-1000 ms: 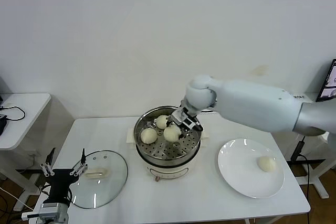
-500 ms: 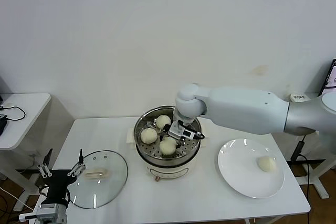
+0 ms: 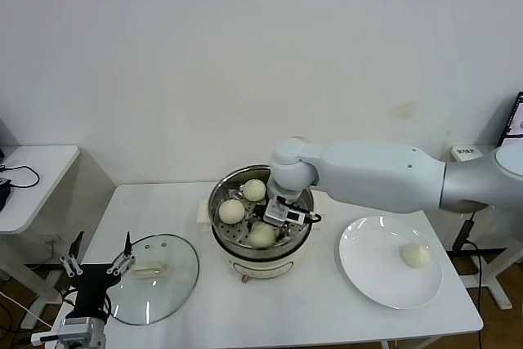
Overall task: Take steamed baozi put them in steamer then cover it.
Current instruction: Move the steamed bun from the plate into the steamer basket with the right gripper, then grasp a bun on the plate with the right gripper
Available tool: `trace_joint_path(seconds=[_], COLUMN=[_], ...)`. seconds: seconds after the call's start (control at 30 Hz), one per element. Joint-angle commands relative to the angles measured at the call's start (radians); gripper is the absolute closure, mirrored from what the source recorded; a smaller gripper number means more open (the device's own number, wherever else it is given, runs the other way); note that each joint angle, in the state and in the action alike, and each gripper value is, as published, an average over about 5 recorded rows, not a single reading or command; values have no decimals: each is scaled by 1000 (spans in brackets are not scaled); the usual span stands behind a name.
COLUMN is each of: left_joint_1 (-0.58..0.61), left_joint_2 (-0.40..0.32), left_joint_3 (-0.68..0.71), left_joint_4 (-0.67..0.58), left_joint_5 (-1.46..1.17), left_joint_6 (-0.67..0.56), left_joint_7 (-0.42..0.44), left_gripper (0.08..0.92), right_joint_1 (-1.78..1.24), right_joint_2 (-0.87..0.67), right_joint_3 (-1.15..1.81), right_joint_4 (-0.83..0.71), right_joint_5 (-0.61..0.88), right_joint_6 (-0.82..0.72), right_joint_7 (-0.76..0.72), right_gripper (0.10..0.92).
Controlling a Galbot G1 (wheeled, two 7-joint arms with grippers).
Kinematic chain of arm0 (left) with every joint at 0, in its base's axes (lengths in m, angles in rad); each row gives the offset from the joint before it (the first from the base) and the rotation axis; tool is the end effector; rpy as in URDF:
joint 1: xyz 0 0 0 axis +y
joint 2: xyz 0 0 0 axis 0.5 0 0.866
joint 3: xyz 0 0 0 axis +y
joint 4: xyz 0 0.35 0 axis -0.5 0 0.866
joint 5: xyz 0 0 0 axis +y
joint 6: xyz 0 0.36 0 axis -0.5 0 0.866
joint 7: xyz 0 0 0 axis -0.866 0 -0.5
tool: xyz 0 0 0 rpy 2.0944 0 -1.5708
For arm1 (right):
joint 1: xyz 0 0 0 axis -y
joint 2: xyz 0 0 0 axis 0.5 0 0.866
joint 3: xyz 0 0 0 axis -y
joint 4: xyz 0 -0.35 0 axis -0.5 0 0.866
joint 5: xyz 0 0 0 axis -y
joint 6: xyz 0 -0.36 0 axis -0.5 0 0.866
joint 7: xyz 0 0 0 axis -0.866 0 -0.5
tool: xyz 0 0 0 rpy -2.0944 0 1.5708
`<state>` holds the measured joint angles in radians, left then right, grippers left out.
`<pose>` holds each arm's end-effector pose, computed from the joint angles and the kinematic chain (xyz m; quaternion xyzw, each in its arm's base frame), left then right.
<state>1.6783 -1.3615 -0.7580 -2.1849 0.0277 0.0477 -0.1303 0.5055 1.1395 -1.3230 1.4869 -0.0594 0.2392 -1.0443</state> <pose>0.1571 0.0965 -0.2700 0.1020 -0.9808 -0.1659 0.0094 0.4878 0.1546 -0.1065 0.6864 -0.1757 0.7056 0.0108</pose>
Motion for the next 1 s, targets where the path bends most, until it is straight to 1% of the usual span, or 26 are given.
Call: trace_joint_path(seconds=[0.03,0.13,0.3,0.47,0.57,0.77,1.0], left_joint_1=[-4,-7,-9,-9,-7,-6,-11], left_joint_2=[3,6,18,35,41,47,51], left_joint_3=[1,1,-4,-10,-9,3,14], left_joint_4=[1,2,6,2,-5,-8,2], left_joint_5=[0,-1,-2,-7,-9,-9,-12], left_joint_6=[1,1,1,2,2,2,0], left_joint_7=[1,1,2,3,3,3,3], left_gripper=[177,177,177,177,177,177,177], right_joint_1=[19,35,61,91,98,60,-132], right_joint_2=[-7,-23,-84,-193,-260,-440,-682], right_joint_3=[-1,12,69,148,190,218,339], right_joint_4=[6,7,9,22,24,74,134], right_joint_5=[-4,1,7,0,26,93,68], right_joint_6=[24,21,-18,-202,-298,-424,-462], right_joint_7=[-3,-6,-20,-56,-79,-88,-84], right_gripper=[255,212,203,202,203,203,202])
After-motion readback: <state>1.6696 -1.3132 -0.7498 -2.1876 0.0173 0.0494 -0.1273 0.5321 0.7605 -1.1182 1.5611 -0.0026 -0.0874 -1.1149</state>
